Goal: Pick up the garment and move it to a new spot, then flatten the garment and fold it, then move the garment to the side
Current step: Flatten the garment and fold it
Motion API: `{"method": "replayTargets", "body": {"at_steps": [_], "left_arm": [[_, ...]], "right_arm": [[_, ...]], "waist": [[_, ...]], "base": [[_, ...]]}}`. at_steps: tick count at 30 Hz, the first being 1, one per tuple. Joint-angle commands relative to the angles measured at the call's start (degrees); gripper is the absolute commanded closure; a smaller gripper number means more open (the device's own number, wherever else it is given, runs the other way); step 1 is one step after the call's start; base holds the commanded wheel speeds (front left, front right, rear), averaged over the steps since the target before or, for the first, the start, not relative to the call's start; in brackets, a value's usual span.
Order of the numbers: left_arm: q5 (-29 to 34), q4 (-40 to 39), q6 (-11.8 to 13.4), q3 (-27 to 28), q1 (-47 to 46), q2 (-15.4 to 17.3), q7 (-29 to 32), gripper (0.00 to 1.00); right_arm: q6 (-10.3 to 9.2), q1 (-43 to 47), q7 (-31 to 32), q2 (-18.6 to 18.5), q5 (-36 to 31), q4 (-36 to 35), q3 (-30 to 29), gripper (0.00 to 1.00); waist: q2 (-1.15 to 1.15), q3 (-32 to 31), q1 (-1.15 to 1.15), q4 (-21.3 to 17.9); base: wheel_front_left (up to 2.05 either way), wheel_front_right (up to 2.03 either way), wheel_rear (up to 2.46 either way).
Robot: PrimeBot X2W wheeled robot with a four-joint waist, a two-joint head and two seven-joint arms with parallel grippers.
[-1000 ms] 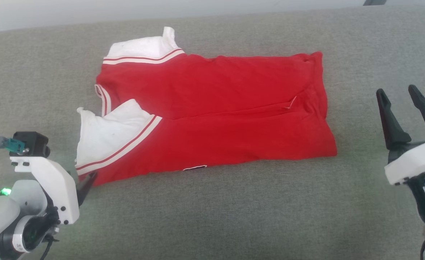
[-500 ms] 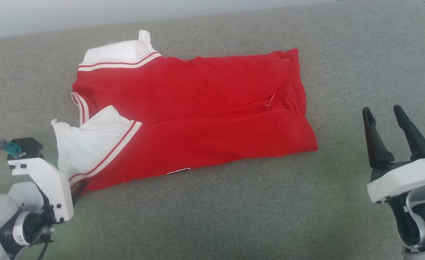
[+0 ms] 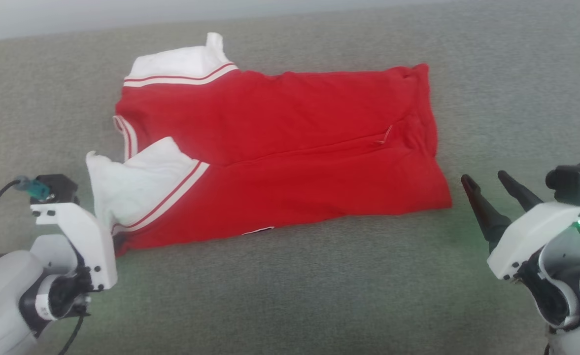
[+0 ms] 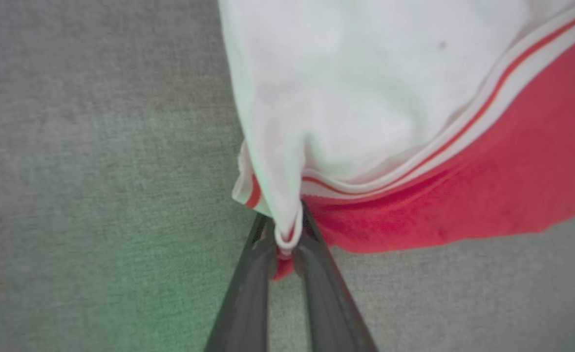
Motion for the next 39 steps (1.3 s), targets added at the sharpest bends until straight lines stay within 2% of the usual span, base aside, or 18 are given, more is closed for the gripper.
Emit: {"method": "replayTargets", "body": {"at_steps": [1, 7, 15, 16, 17, 24, 28, 34, 39], "left_arm": [[0.4, 0.49, -0.36, -1.37, 0.21, -2.11, 0.61, 1.0], [2.3, 0.4, -1.36, -2.53, -1.58, -4.73, 0.72, 1.0], [2.88, 1.23, -2.53, -3.24, -2.86, -7.19, 0.54, 1.0], [3.02, 1.52, -2.72, -3.36, -3.0, -7.46, 0.49, 1.0], [3.16, 1.85, -2.97, -3.46, -3.07, -7.63, 0.39, 1.0], [2.35, 3.96, -3.96, -2.9, -2.93, -7.48, 0.4, 1.0], [1.63, 3.66, -3.99, -2.5, -2.58, -5.92, 1.25, 1.0], [0.96, -0.7, -2.17, -1.3, -1.56, -1.76, 1.92, 1.0], [0.47, -7.47, 0.93, -0.4, -0.27, 2.87, 2.5, 1.0]], "right_arm": [[0.01, -1.05, 1.46, -0.62, 0.88, 0.93, 0.42, 0.0], [0.02, -5.85, 11.21, -2.73, 2.57, 7.46, 1.88, 0.0], [0.02, -11.19, 23.44, -2.89, 2.31, 17.17, 3.27, 0.0], [0.02, -11.69, 24.62, -3.02, 2.11, 17.98, 3.83, 0.62], [0.02, -11.93, 25.8, -3.16, 2.09, 18.47, 4.52, 1.0], [0.01, -13.1, 28.7, -4.44, 2.42, 19.05, 5.1, 1.0], [0.01, -12.77, 29.44, -5.25, 3.19, 16.84, 4.88, 1.0], [0.01, -10.73, 31.34, -6.83, 4.83, 11.43, 2.84, 1.0], [0.01, -7.37, 34.39, -7.87, 6.59, 5.2, 0.33, 1.0]], "waist": [[-0.01, 0.55, 0.0, 1.1], [-0.01, 2.02, 0.0, 4.52], [-0.01, 3.96, 0.0, 7.43], [-0.01, 4.14, 0.0, 7.7], [-0.01, 4.26, 0.0, 7.88], [-0.01, 4.2, 0.0, 8.45], [-0.01, 3.49, 0.0, 8.15], [-0.01, 2.43, 0.0, 7.34], [-0.01, 1.64, 0.0, 7.07]], "base": [[0.0, 0.0, 0.0], [0.0, 0.0, 0.0], [0.0, 0.0, 0.0], [0.0, 0.0, 0.0], [0.0, 0.0, 0.0], [0.0, 0.0, 0.0], [0.0, 0.0, 0.0], [0.0, 0.0, 0.0], [0.0, 0.0, 0.0]]}}
